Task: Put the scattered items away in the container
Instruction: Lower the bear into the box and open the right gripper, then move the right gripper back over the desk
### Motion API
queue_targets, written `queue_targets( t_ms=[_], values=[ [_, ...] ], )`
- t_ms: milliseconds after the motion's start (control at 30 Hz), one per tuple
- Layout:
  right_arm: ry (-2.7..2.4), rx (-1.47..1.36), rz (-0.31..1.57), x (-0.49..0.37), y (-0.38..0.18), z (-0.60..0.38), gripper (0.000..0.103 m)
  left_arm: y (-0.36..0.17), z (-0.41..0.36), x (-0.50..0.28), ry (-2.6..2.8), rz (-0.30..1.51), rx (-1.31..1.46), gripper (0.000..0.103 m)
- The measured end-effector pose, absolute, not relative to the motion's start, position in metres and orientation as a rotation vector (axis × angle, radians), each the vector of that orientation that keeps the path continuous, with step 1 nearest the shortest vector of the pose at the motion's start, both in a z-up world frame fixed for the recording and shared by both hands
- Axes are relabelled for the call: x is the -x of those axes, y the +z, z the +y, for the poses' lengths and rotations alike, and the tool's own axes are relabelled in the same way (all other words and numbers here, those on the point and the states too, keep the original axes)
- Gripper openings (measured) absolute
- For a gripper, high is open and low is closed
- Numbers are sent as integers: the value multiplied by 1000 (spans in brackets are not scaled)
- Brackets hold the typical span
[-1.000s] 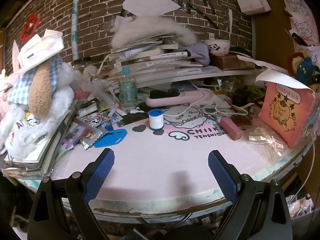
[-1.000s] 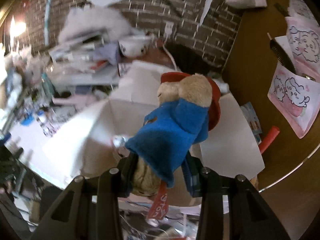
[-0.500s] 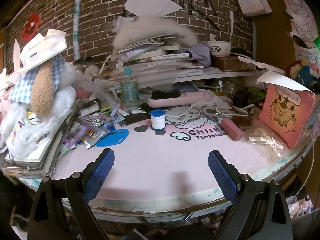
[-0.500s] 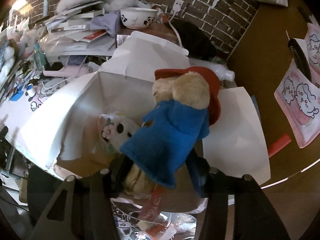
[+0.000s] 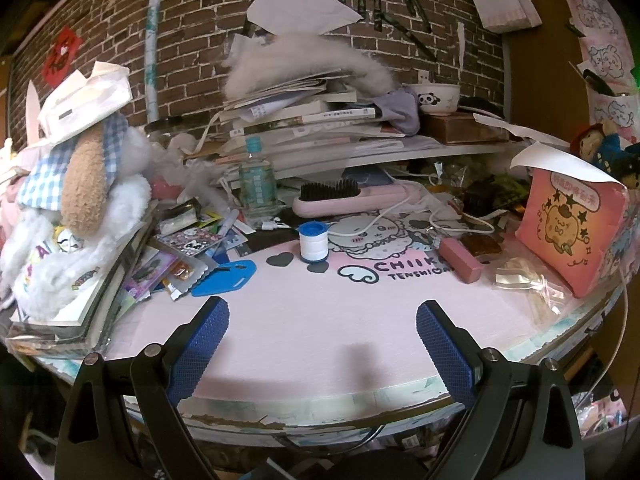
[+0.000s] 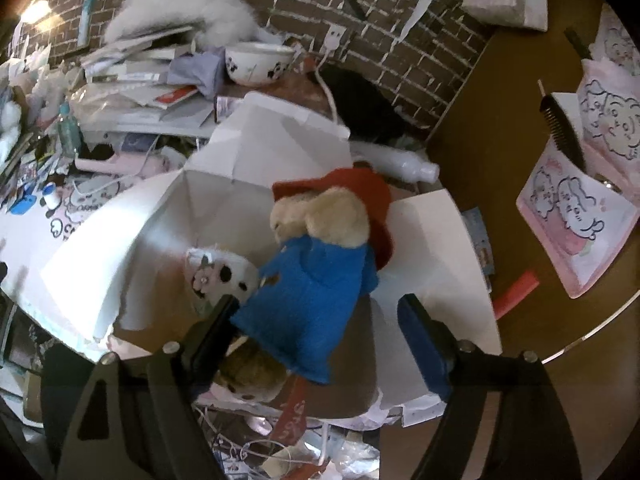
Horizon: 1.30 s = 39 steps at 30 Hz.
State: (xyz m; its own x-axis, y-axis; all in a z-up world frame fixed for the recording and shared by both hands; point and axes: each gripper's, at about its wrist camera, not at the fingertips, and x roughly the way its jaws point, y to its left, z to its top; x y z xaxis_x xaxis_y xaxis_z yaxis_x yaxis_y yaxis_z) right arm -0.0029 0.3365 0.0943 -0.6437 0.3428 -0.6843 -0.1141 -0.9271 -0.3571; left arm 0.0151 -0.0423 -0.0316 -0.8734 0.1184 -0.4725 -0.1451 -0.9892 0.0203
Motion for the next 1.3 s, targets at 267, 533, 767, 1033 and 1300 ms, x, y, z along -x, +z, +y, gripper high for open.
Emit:
queue_targets(
  t_ms=[267,533,767,1033,1300],
  values=[
    [2634,1212,-338,5,88,340,37,-29,-46,-16,2919,74,727,94],
    [2610,1361,-227,18,56,354,34,-27,-46,-19,2918,83,718,94],
    [2645,1277,-229,7,71,351,50,-27,-47,-18,2921,75,722,94],
    [2812,980,-195,-27,125,339,51,-26,-46,-17,2922,60,708,94],
    [3188,565,-44,-75,164,292,61,-26,-48,-18,2929,51,713,94]
  ],
)
